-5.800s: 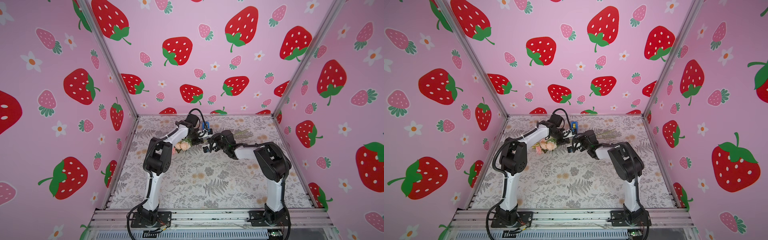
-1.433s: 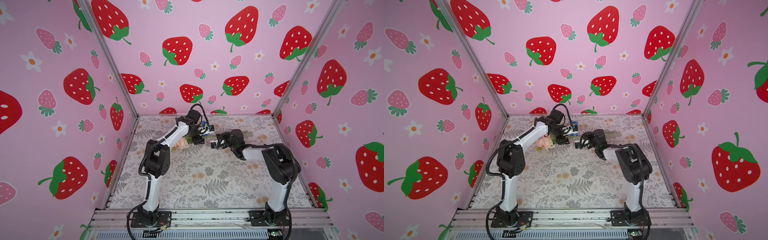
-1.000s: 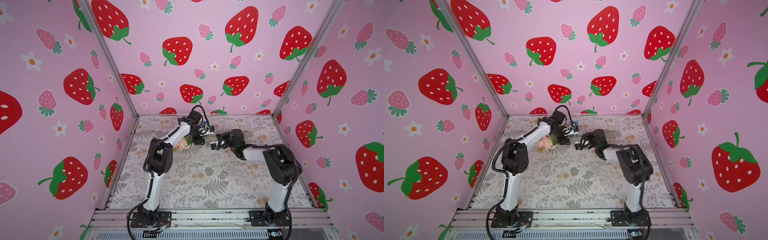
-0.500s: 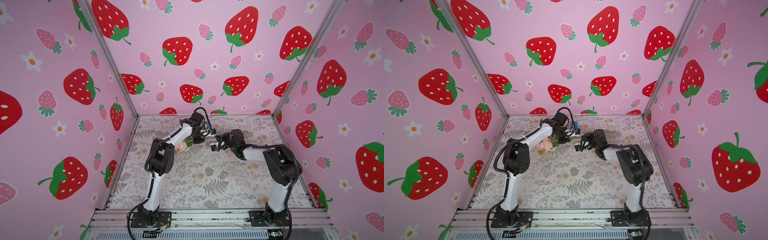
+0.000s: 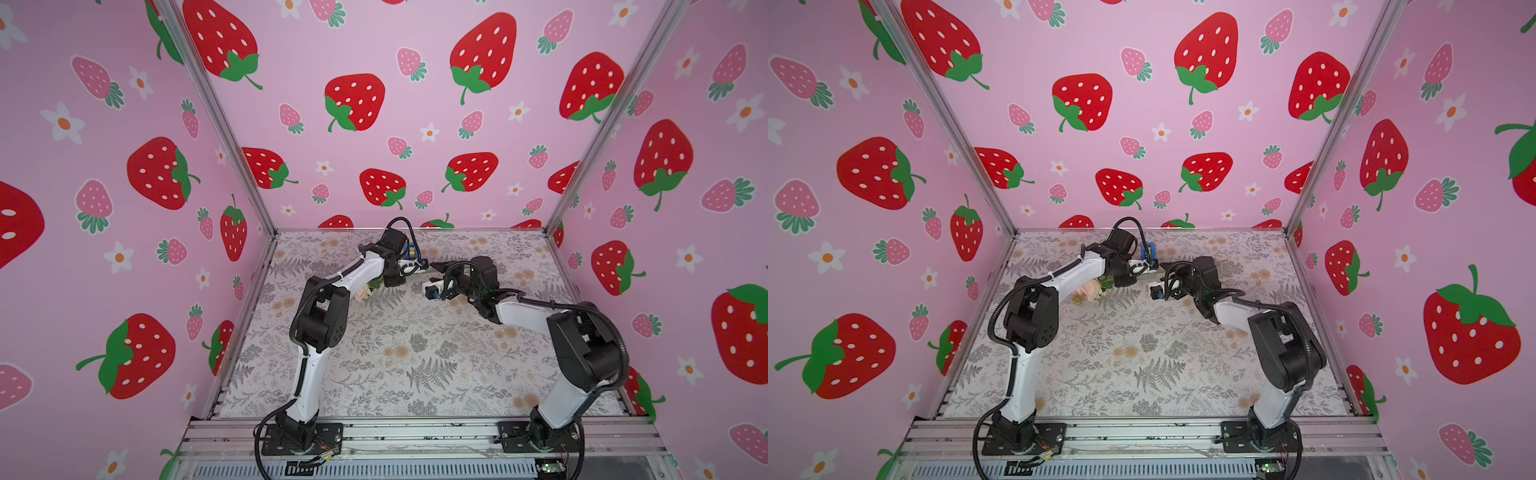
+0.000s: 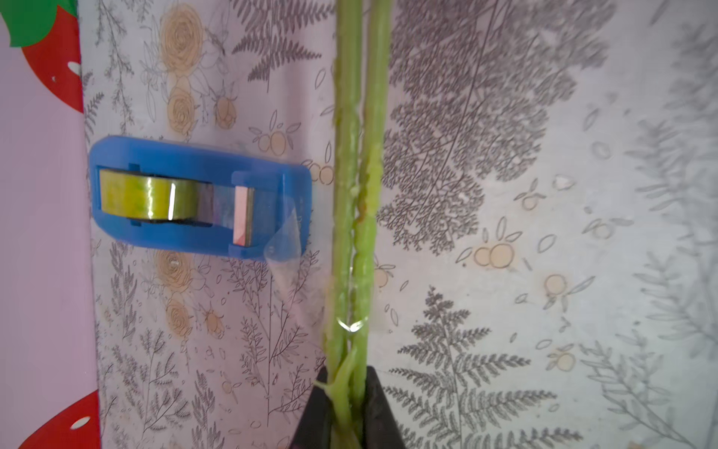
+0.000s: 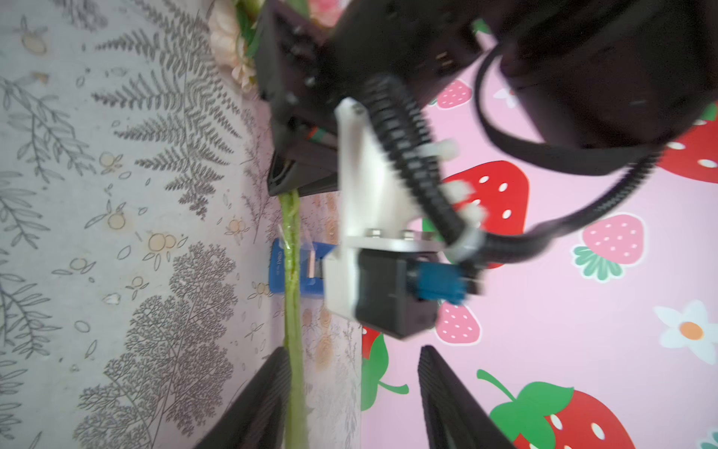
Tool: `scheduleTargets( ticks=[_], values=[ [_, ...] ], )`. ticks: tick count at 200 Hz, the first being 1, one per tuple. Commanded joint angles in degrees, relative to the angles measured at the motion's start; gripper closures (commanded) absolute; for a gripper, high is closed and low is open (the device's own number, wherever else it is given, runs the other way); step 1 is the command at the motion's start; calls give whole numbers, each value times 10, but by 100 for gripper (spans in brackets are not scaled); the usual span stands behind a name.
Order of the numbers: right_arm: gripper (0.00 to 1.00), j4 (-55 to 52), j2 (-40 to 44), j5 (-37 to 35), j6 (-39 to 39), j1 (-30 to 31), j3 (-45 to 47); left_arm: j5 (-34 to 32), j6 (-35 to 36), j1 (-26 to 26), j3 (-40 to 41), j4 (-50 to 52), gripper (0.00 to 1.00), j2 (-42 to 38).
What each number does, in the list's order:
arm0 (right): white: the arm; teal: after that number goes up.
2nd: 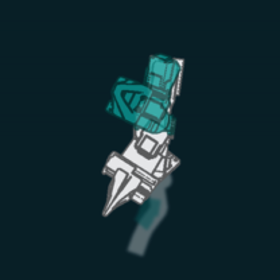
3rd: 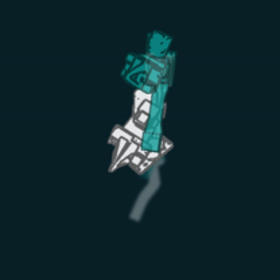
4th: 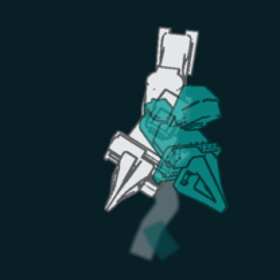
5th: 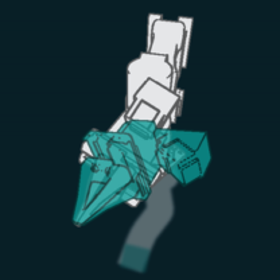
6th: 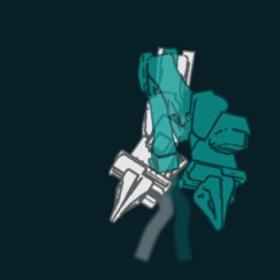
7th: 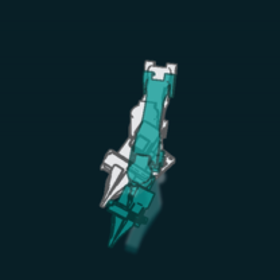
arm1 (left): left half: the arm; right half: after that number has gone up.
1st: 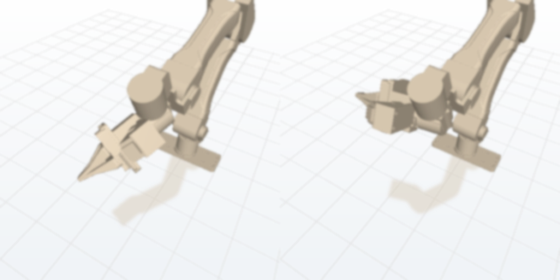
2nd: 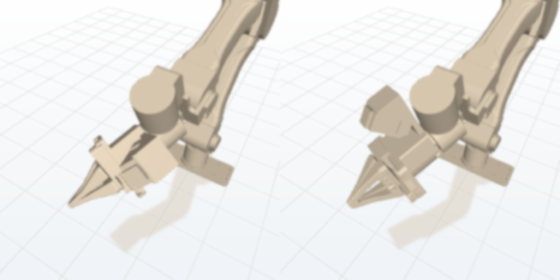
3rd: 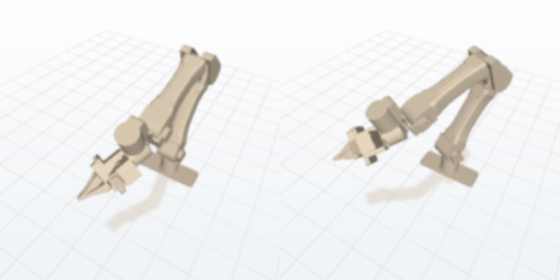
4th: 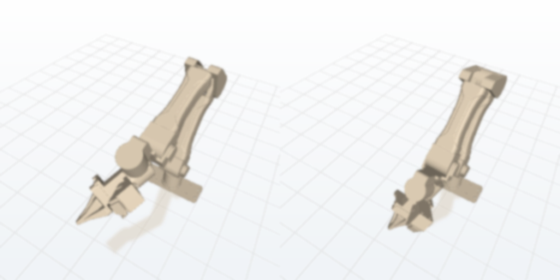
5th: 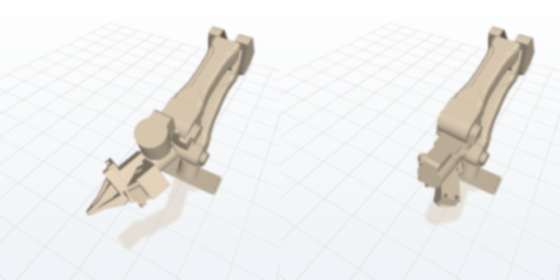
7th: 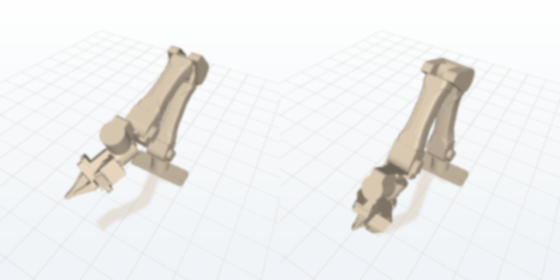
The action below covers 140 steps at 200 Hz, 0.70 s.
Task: Wrap bouquets with tape
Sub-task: Wrap the tape around the bouquet.
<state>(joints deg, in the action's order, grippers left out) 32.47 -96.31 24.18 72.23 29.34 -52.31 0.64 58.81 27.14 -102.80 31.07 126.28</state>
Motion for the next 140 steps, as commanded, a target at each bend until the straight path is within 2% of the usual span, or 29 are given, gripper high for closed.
scheduleTargets(
  ticks=[1, 31, 54, 71, 92, 103, 125, 140],
  values=[
    [44, -66, 47, 80, -73, -22, 4, -78, 45, 13, 36, -95, 100, -31],
    [44, -136, 76, 121, -147, -59, -29, -89, 60, 27, 77, -168, 100, -57],
    [43, -183, 70, 145, -193, -87, -69, -115, 106, 43, 124, -258, 100, -74],
    [43, -269, 37, 158, -199, -94, -134, -160, 125, 54, 151, -333, 100, -77],
    [45, -381, -19, 166, -215, -93, -230, -167, 138, 64, 187, -381, 100, -90],
    [45, -436, -47, 177, -222, -93, -280, -167, 145, 68, 202, -393, 100, -97],
    [43, -579, -99, 202, -189, -93, -369, -176, 164, 79, 223, -415, 100, -106],
    [42, -610, -124, 207, -190, -93, -395, -173, 167, 84, 225, -403, 100, -111]
  ],
)
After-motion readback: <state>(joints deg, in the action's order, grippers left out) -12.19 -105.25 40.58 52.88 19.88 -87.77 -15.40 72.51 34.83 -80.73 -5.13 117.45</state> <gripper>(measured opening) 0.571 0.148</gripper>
